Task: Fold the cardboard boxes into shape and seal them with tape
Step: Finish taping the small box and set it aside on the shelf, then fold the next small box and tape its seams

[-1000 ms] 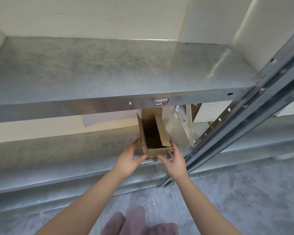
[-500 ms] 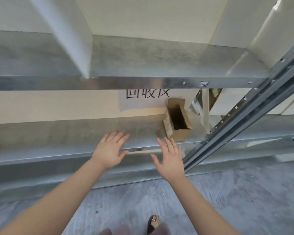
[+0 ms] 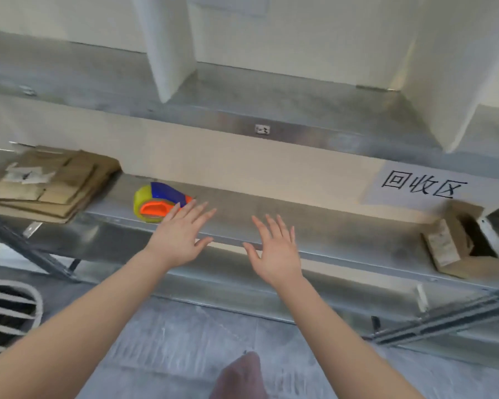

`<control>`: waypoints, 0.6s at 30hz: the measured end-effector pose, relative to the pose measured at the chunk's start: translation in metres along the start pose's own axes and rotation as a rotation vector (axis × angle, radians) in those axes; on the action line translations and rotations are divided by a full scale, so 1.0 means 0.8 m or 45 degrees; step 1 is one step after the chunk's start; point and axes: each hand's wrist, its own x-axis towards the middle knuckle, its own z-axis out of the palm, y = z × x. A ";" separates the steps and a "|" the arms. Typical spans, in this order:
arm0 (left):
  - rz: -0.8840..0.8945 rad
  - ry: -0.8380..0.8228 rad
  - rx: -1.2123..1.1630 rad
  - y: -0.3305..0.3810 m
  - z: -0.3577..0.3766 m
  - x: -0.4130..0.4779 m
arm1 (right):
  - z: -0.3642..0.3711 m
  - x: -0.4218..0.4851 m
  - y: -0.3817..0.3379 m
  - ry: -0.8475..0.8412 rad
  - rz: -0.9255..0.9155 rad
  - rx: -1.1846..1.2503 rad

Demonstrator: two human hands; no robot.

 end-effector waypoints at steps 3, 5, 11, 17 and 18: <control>-0.141 0.008 -0.031 -0.092 -0.006 -0.035 | 0.028 0.045 -0.088 -0.041 -0.118 0.025; -0.210 0.008 -0.014 -0.153 -0.008 -0.054 | 0.049 0.074 -0.143 -0.063 -0.202 0.042; -0.422 -0.003 0.041 -0.329 -0.015 -0.102 | 0.121 0.158 -0.310 -0.113 -0.410 0.071; -0.572 -0.036 0.067 -0.489 -0.023 -0.155 | 0.168 0.219 -0.441 -0.210 -0.465 0.050; -0.581 -0.031 0.063 -0.513 -0.023 -0.161 | 0.176 0.228 -0.458 -0.221 -0.452 0.062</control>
